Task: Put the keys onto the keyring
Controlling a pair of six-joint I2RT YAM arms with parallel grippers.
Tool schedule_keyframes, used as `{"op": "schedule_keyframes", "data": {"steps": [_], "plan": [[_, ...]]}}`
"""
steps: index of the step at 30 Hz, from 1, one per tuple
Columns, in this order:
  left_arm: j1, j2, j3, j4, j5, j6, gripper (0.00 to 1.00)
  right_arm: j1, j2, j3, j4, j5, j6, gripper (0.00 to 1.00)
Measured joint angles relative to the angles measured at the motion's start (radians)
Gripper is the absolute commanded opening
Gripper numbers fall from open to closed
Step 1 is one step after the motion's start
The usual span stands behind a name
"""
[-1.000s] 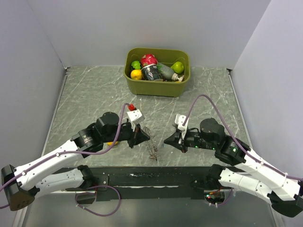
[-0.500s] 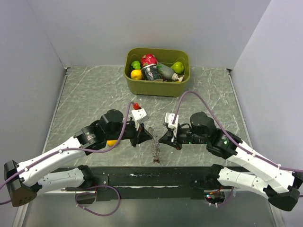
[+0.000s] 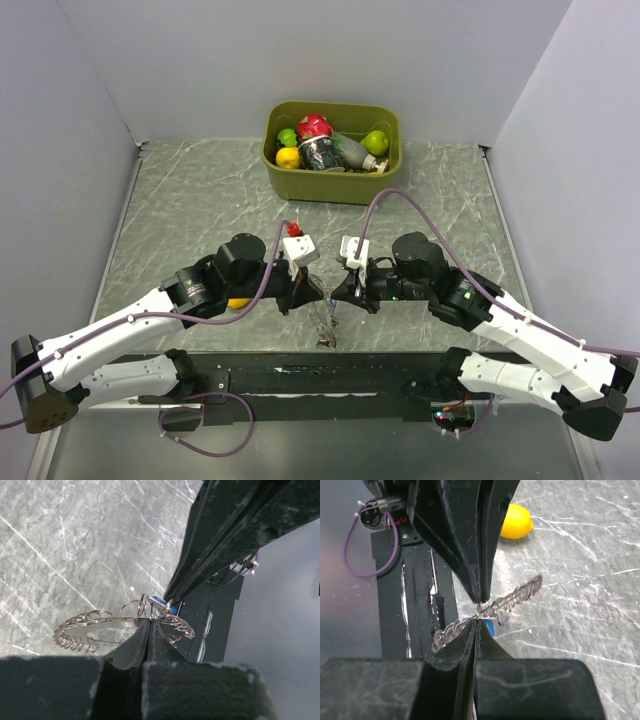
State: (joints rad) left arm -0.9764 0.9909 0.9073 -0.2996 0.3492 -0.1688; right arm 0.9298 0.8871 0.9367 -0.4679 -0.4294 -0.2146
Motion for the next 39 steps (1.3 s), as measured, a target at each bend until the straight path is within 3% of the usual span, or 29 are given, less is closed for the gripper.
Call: {"op": "schedule_keyframes", "data": {"steps": [39], "plan": [[-0.014, 0.014, 0.008, -0.015, -0.006, 0.011, 0.01, -0.001, 0.041, 0.002, -0.004, 0.046, 0.031, 0.0]]}}
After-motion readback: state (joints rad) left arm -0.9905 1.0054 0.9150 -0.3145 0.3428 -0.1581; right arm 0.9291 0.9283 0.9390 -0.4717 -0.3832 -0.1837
